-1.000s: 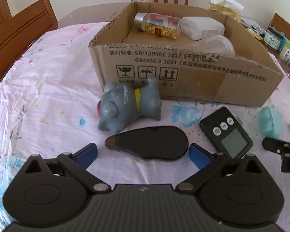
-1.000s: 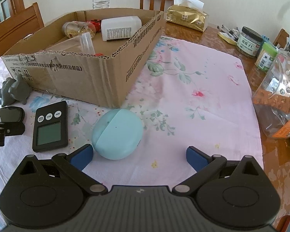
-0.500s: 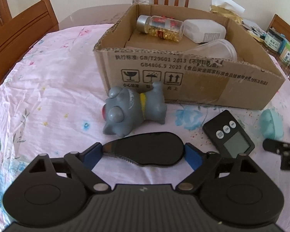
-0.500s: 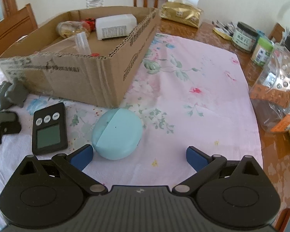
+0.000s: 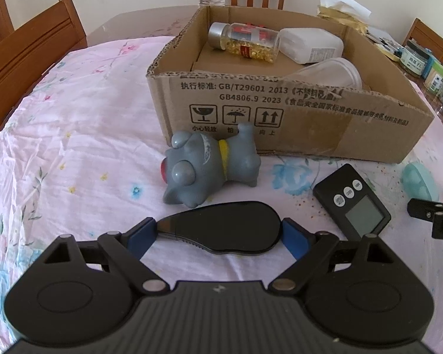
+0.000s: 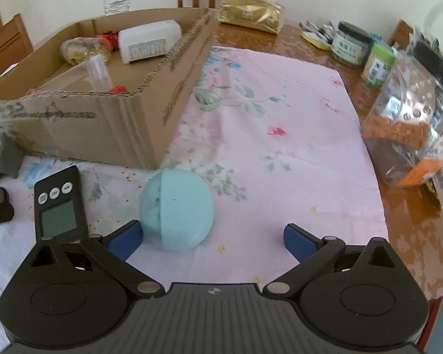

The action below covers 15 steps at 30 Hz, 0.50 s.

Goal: Organize rigid objects
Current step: 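Grasp the black oval case with left gripper while right grasps the light-blue round case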

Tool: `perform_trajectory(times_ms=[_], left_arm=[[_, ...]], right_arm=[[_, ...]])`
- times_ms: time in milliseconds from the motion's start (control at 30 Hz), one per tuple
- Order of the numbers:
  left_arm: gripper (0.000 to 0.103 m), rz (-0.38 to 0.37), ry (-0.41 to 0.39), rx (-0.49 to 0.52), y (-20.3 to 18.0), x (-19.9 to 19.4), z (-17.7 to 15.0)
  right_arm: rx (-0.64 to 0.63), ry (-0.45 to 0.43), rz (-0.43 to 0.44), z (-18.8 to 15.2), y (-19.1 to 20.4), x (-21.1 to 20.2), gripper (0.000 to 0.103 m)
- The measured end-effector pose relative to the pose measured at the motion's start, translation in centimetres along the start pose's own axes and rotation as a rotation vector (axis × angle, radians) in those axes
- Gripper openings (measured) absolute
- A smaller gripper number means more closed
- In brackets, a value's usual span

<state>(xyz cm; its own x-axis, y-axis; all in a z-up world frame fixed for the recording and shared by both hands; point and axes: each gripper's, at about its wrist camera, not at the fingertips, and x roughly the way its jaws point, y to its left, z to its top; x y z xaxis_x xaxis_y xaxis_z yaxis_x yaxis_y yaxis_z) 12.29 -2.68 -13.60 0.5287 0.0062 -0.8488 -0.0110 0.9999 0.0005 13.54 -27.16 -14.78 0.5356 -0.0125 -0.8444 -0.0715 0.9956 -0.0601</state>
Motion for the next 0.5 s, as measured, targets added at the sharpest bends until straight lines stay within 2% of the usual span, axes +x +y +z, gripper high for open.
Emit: perform_trajectory(times_ms=[133,367,500], left_arm=[[0.09,0.0,0.0,0.001,0.0,0.0,0.0],[0.09,0.002,0.0,-0.003,0.0,0.1,0.1],[0.09,0.013,-0.002,-0.019,-0.1,0.2,0.1]], right_arm=[[-0.063,-0.019,0.055,0.5,1.4,-0.2,0.082],[-0.114,-0.034,0.107,1.0,2.0,0.0,0.076],[-0.13,-0.032,0.118,1.4,1.6,0.1,0.067]])
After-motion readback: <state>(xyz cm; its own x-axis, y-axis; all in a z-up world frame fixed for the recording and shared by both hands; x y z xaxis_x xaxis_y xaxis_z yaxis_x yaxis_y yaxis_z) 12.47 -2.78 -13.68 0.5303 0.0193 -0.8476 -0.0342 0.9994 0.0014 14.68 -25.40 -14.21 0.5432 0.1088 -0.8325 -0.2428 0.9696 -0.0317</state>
